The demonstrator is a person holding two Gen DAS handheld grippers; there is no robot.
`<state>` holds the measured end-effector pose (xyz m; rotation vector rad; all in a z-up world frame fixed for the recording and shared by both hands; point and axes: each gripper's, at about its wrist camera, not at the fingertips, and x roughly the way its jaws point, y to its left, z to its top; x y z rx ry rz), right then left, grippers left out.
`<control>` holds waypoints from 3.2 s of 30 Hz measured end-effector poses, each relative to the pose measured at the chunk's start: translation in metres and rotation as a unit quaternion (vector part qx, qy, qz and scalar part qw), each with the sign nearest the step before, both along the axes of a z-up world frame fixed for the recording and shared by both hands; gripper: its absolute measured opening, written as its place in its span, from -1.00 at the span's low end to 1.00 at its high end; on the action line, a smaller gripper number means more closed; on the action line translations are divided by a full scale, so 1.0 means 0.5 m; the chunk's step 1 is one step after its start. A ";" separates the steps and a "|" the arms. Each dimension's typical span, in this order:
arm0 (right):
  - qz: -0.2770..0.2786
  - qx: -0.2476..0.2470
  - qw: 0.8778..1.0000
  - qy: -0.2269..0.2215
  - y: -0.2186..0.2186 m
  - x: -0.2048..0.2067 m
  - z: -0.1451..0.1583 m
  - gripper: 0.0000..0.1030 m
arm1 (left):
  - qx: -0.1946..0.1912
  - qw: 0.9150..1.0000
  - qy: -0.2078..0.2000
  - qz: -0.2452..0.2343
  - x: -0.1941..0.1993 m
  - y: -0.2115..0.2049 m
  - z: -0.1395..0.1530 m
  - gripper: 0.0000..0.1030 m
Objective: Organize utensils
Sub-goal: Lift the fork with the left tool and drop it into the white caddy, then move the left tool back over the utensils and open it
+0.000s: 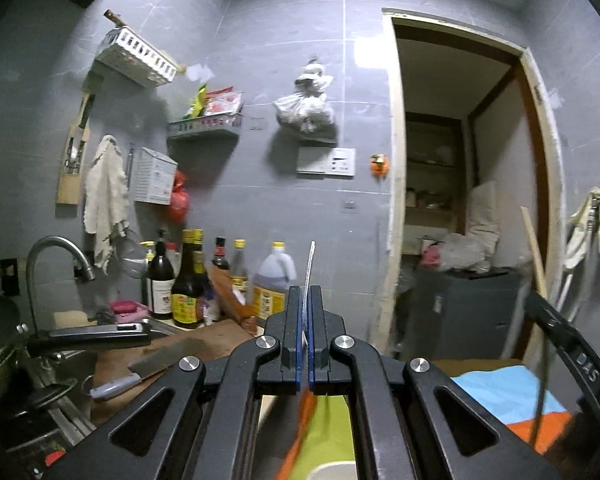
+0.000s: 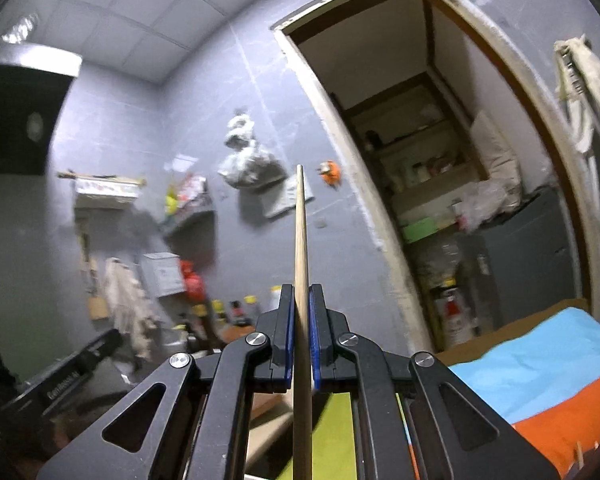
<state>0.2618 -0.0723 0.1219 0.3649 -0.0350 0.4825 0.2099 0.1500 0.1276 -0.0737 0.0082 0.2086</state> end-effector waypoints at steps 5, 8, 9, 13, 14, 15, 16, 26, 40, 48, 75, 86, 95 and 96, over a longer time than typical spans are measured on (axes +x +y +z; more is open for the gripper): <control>-0.071 -0.022 0.997 0.008 0.016 -0.006 -0.027 -0.90 | 0.004 1.000 0.004 0.021 0.032 0.003 -0.044 -0.99; -0.083 -0.036 0.996 0.006 0.024 -0.011 -0.042 -0.90 | 0.008 1.000 0.006 0.030 0.046 -0.002 -0.067 -0.99; -0.083 -0.038 0.996 0.004 0.025 -0.012 -0.046 -0.90 | 0.008 1.000 0.007 0.029 0.047 -0.004 -0.074 -0.99; -0.075 -0.054 0.996 0.002 0.027 -0.013 -0.061 -0.90 | 0.017 0.999 0.006 0.035 0.043 -0.018 -0.096 -0.99; -0.070 -0.055 0.996 0.008 0.027 -0.009 -0.066 -0.90 | 0.023 0.999 0.009 0.033 0.042 -0.024 -0.102 -0.99; -0.066 -0.057 0.996 0.012 0.028 -0.007 -0.071 -0.90 | 0.026 0.999 0.012 0.031 0.041 -0.029 -0.106 -0.99; -0.063 -0.058 0.996 0.014 0.026 -0.008 -0.077 -0.90 | 0.027 0.999 0.015 0.027 0.039 -0.033 -0.110 -0.99; -0.028 -0.097 0.994 0.044 0.021 -0.011 -0.104 -0.89 | -0.010 0.998 0.055 -0.033 0.024 -0.032 -0.116 -0.97; 0.017 -0.143 0.988 0.056 0.004 -0.049 -0.068 -0.12 | -0.094 0.983 0.072 -0.137 -0.027 -0.004 -0.084 -0.37; -0.007 -0.133 0.991 0.026 -0.067 -0.095 -0.005 0.57 | -0.096 0.982 0.054 -0.153 -0.062 -0.045 -0.029 0.12; -0.145 -0.224 0.961 0.068 -0.376 -0.235 -0.082 1.00 | 0.004 0.956 0.142 -0.256 -0.083 -0.381 -0.121 0.86; -0.121 -0.263 0.937 0.194 -0.424 -0.191 -0.167 0.97 | 0.042 0.935 0.250 -0.246 -0.026 -0.440 -0.210 0.85; -0.074 -0.280 0.911 0.293 -0.435 -0.152 -0.231 0.46 | 0.060 0.912 0.327 -0.239 0.043 -0.469 -0.269 0.33; -0.070 -0.284 0.909 0.298 -0.433 -0.150 -0.236 0.43 | 0.058 0.909 0.336 -0.241 0.053 -0.471 -0.275 0.21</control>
